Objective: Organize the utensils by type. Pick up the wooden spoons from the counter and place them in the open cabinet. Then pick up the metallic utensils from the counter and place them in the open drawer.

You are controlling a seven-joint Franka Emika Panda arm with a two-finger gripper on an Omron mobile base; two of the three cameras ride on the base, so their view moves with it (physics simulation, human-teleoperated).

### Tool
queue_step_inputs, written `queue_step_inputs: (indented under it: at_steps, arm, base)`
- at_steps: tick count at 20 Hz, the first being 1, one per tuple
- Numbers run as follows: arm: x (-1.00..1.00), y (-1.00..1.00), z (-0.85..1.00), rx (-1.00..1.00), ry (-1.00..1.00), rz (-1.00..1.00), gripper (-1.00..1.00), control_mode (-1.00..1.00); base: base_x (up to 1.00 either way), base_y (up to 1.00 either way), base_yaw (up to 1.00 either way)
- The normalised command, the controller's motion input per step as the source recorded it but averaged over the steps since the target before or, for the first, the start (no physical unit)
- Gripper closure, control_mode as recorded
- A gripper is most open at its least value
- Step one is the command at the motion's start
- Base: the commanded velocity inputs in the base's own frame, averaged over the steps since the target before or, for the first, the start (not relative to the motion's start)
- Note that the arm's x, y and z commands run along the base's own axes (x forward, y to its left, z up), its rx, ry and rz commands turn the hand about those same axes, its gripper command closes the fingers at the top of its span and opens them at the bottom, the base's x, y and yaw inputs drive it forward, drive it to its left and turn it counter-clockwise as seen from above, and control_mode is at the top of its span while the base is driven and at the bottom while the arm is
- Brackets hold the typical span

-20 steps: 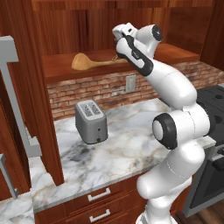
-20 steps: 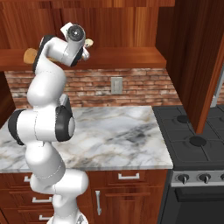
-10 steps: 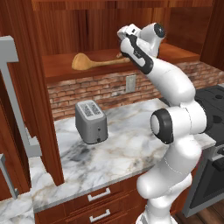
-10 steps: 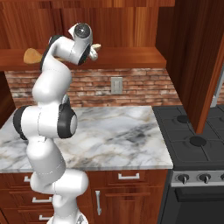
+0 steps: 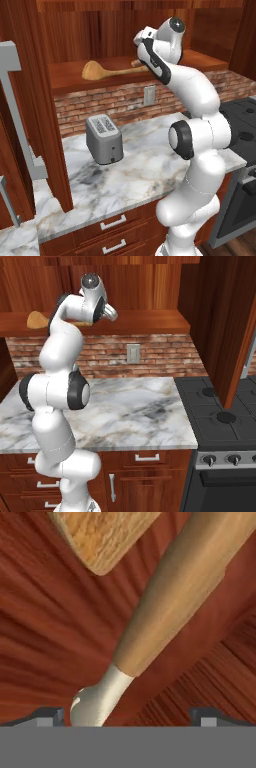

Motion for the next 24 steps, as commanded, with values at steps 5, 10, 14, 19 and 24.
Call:
queue_step_inputs:
  at_steps: [5,10,14,19,24]
  arm:
    - [-0.18,-0.62,-0.59,0.37,-0.38,-0.11,-1.0,-1.0]
    - [-0.38,-0.81,-0.42,0.55,-0.35,-0.14,-1.0,-1.0]
    - [-0.74,-0.88,0.03,0.21,-0.08,-0.01,-1.0,-1.0]
    - [-0.97,-0.9,0.05,-0.02,0.0,0.0,-1.0,-1.0]
    - [-1.0,-0.76,-0.02,-0.25,0.0,0.0,-1.0,-1.0]
  base:
    - [0.0,0.0,0.0]
    - [0.0,0.0,0.0]
    - [0.0,0.0,0.0]
    - [0.0,0.0,0.0]
    - [0.0,0.0,0.0]
